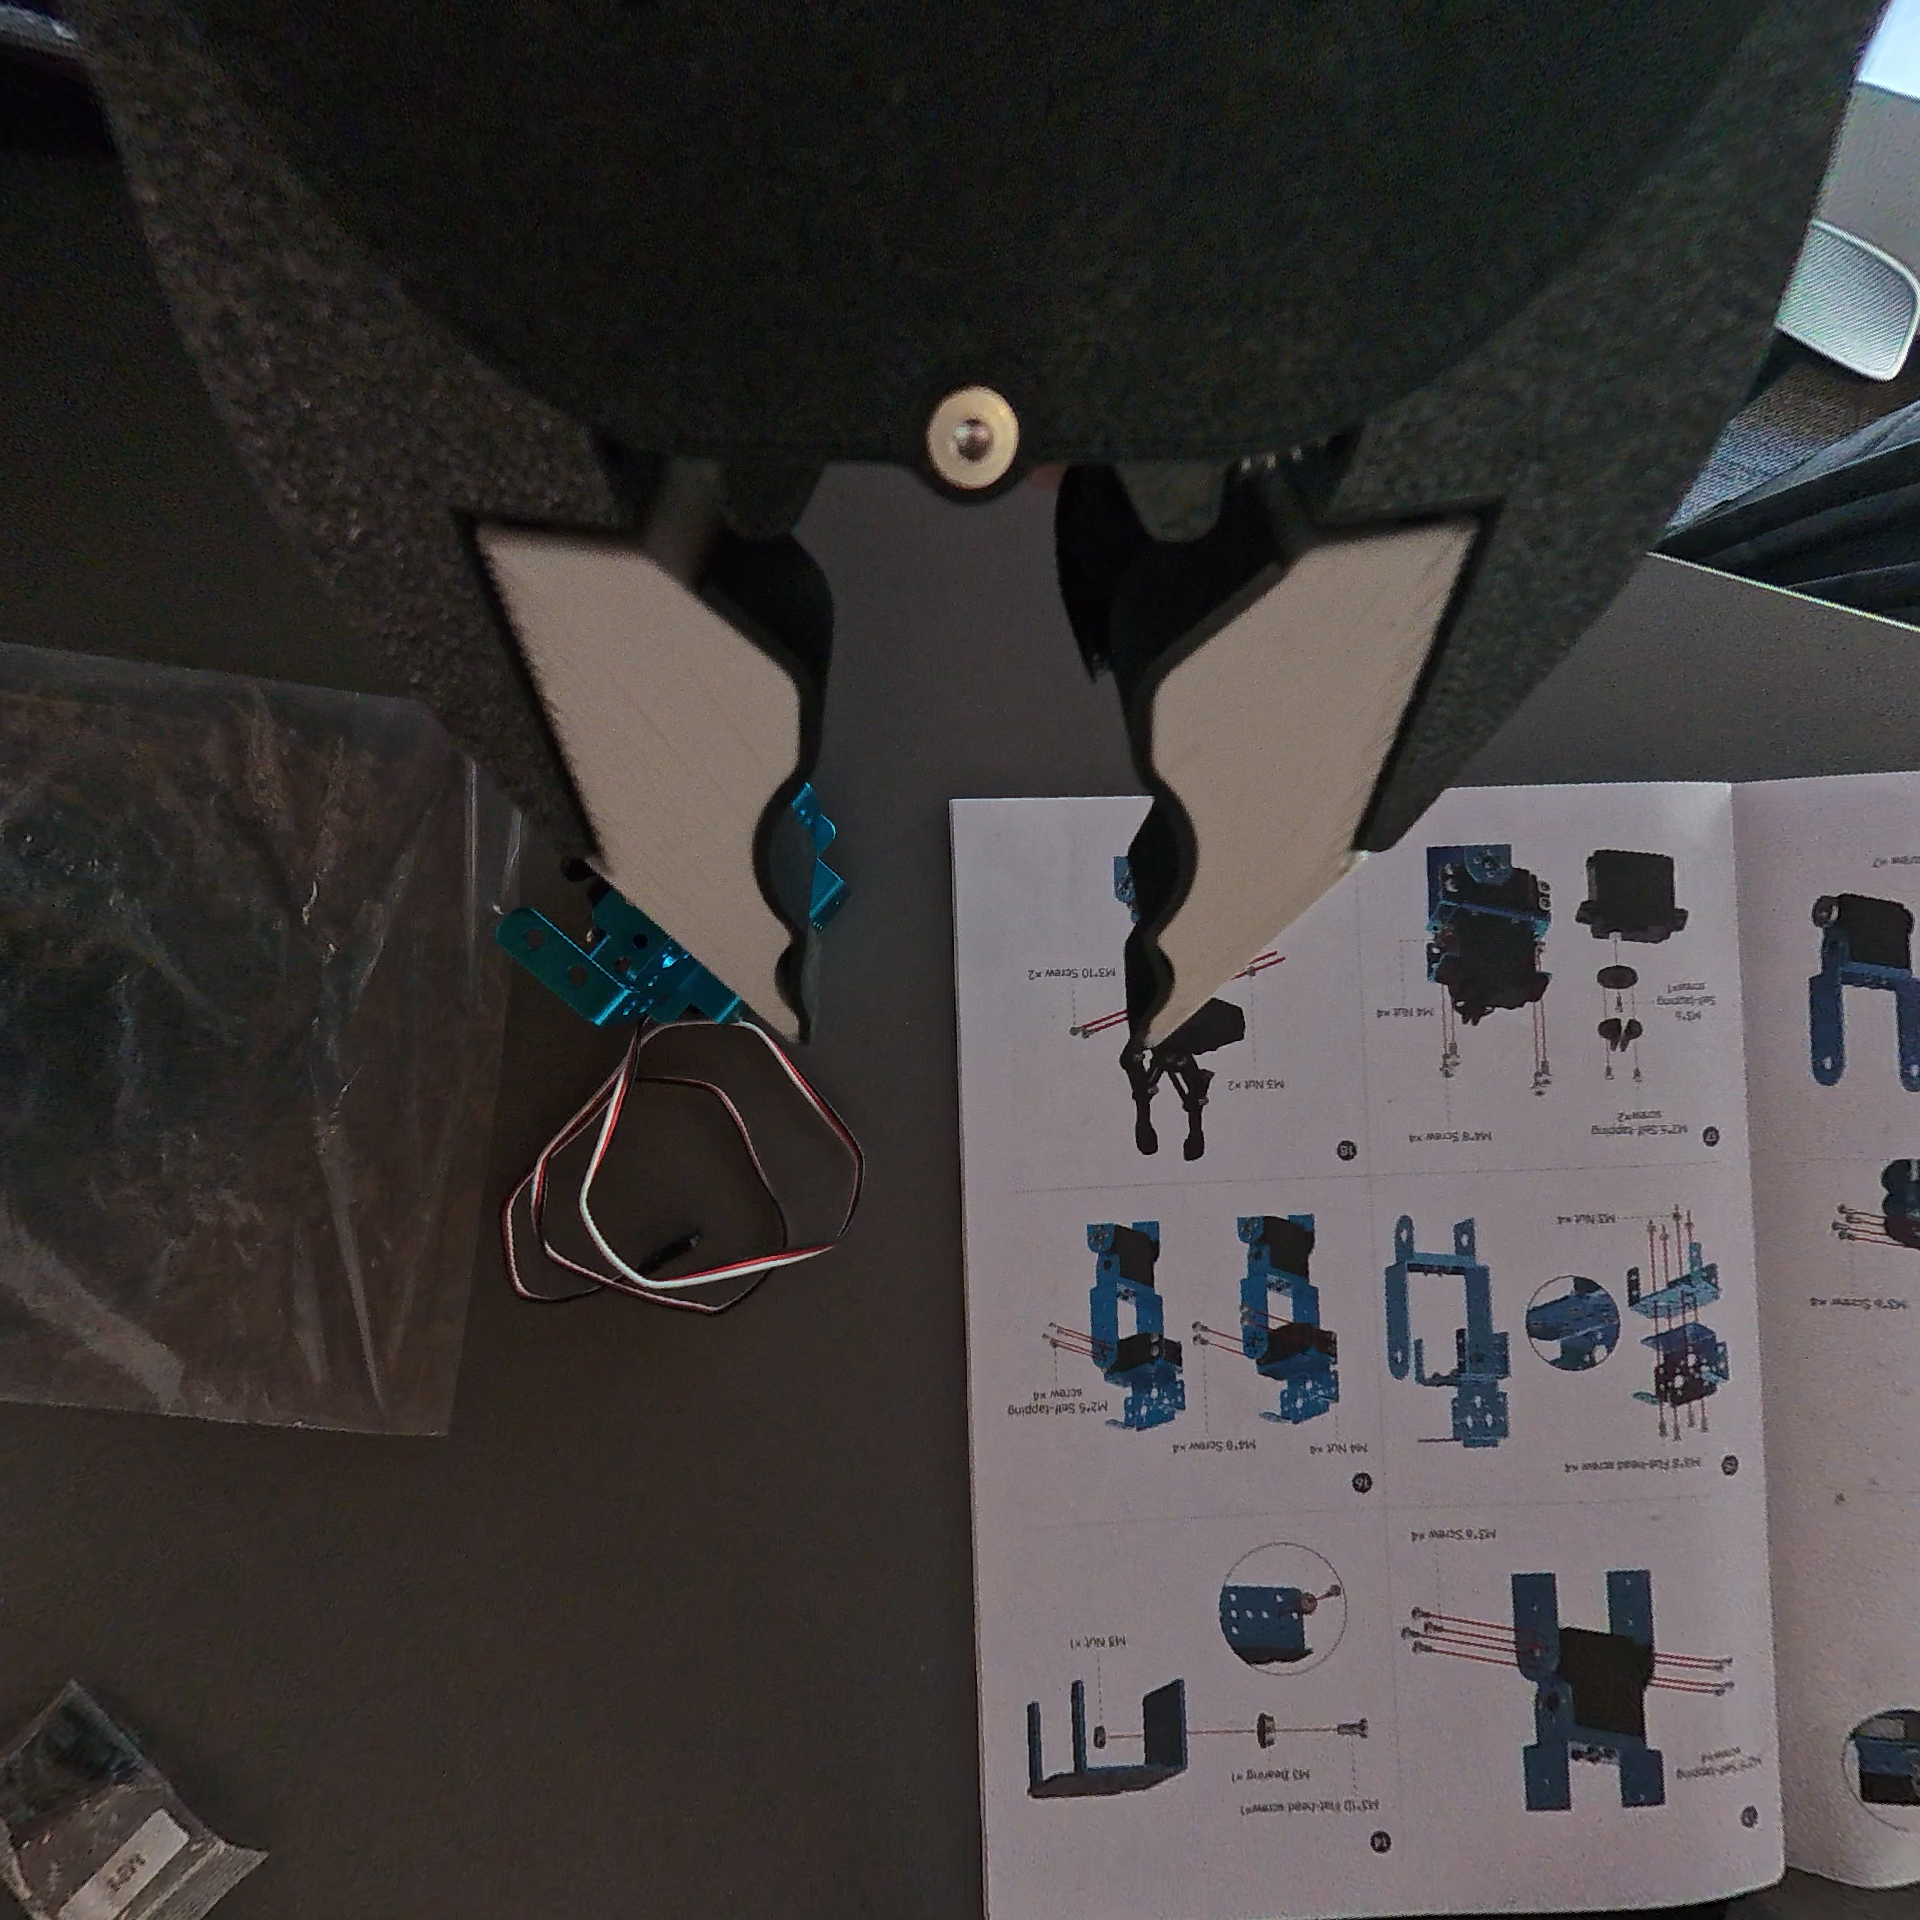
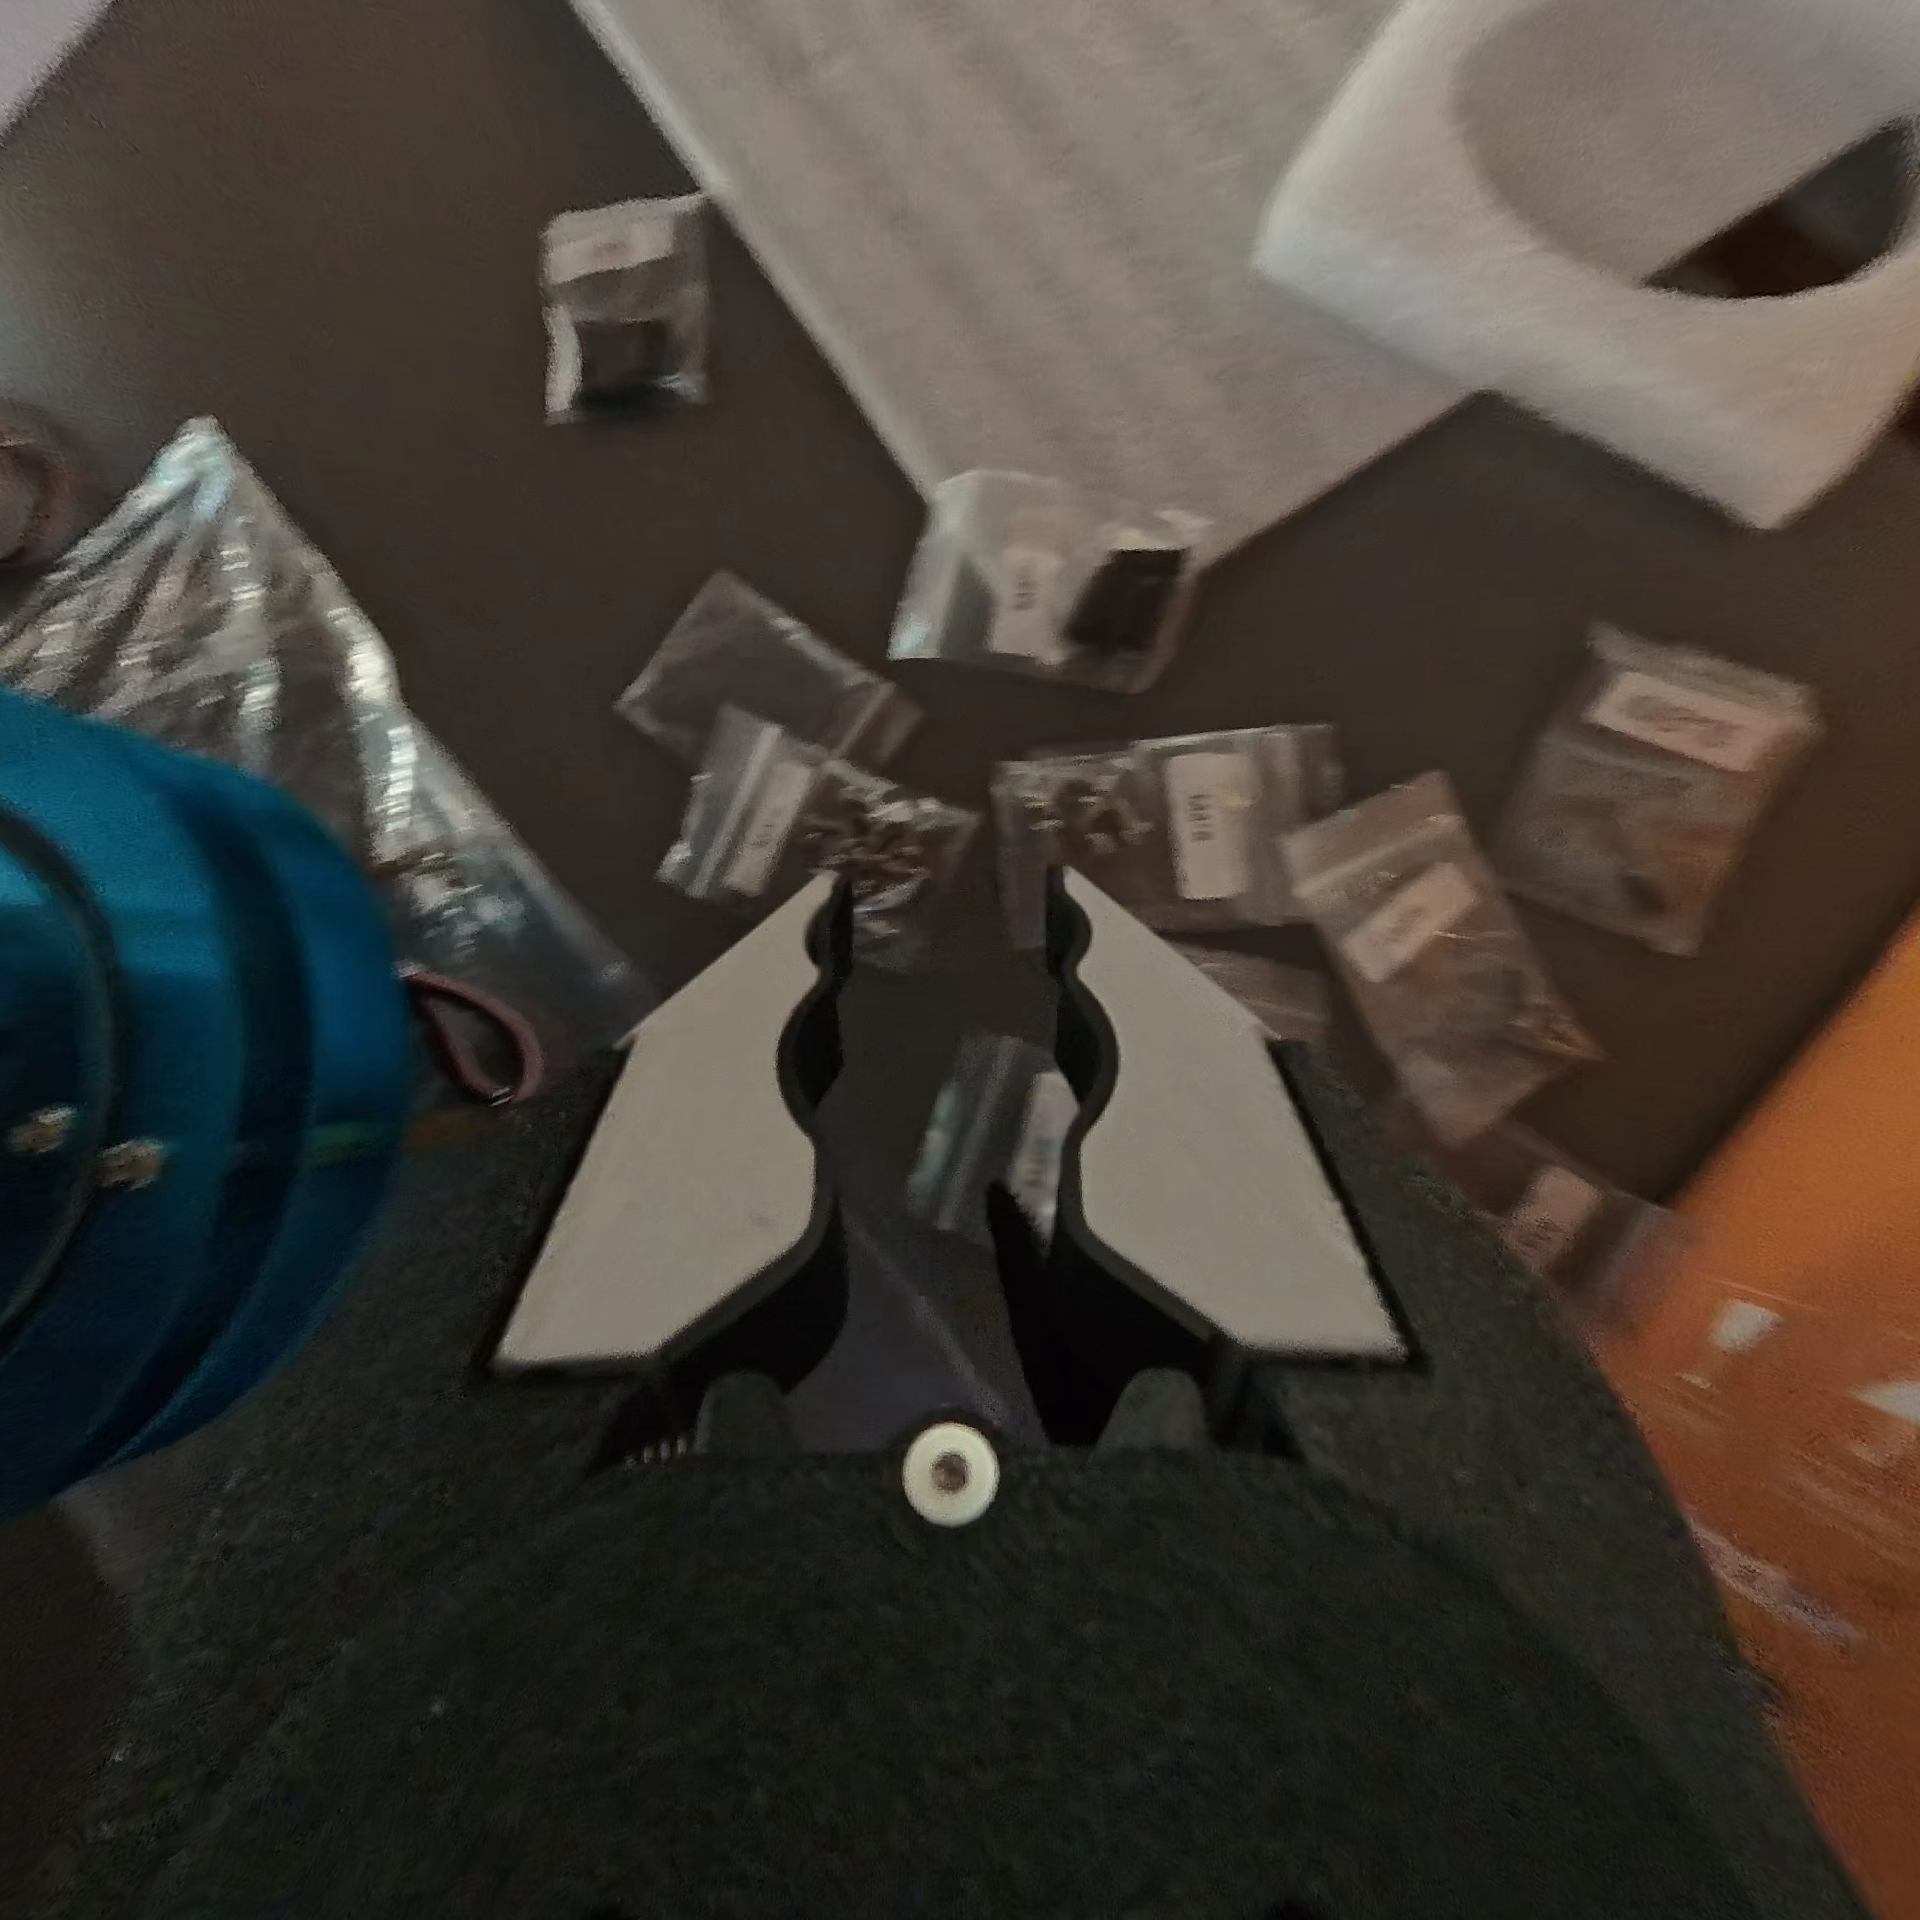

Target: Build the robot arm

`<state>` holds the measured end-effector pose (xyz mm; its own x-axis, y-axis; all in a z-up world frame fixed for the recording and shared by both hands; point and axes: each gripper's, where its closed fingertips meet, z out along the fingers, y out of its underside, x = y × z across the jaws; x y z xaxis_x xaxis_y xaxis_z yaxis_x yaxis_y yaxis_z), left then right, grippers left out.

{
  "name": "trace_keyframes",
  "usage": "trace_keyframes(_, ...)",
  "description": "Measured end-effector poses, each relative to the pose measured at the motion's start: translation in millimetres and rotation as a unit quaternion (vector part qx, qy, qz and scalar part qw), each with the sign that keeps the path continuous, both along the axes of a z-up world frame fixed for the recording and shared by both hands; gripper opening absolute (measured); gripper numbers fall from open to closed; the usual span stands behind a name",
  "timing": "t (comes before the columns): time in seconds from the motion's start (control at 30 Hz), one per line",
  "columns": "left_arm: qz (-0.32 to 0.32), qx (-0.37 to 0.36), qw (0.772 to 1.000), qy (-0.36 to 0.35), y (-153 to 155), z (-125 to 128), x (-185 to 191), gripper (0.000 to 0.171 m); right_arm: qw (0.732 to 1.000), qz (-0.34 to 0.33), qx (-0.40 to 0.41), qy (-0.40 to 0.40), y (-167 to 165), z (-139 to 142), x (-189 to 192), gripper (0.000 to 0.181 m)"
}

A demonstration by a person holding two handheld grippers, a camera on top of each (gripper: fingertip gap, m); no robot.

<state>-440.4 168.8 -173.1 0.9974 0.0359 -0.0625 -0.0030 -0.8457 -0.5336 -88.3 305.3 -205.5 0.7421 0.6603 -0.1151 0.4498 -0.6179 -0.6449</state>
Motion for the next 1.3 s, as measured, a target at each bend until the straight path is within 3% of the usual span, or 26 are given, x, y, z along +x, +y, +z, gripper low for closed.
trace_keyframes(0.13,-0.002,-0.001,1.000,-0.001,0,-1,1,0.059,0.999,0.000,-0.027,-0.018,0,-15,8,0.037)
trace_keyframes(0.6,-0.002,-0.001,1.000,0.003,-2,0,0,0.059,0.998,-0.008,-0.064,-0.026,-35,-9,28,0.035)
trace_keyframes(0.77,-0.003,0.001,1.000,0.003,-1,1,0,0.059,0.999,-0.033,0.001,-0.001,-1,11,22,0.036)
trace_keyframes(0.93,-0.005,0.003,1.000,0.004,-3,2,0,0.059,0.997,-0.019,-0.002,-0.078,36,-10,24,0.045)
trace_keyframes(1.17,0.012,-0.001,1.000,-0.001,-8,0,-10,0.059,0.996,-0.021,-0.014,-0.087,33,-18,21,0.044)
trace_keyframes(1.3,0.009,0.004,1.000,-0.001,-4,3,-12,0.059,0.997,-0.016,-0.004,-0.079,28,-17,16,0.030)
